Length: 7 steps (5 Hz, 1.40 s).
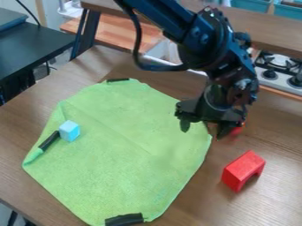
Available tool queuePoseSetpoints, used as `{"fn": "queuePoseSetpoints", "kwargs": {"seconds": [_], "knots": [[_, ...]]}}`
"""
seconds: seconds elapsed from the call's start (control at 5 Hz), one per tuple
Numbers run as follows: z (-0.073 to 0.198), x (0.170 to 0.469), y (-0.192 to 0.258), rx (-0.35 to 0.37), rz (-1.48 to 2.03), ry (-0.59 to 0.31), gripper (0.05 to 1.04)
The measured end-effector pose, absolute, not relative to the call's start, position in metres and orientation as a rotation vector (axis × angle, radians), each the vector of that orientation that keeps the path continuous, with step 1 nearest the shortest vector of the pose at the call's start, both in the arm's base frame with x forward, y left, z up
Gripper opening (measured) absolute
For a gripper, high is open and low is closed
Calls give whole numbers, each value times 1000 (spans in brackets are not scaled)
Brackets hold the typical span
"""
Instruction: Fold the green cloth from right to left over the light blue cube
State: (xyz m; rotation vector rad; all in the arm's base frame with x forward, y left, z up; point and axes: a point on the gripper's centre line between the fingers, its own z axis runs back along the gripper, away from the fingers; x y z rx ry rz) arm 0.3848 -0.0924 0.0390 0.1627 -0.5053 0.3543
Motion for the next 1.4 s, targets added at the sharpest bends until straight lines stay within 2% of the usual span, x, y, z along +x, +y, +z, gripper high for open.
{"fn": "queuePoseSetpoints", "kwargs": {"seconds": [1.2,1.4], "knots": [[9,409,-95,231,372,-535,989],[9,411,-94,226,386,-548,878]]}}
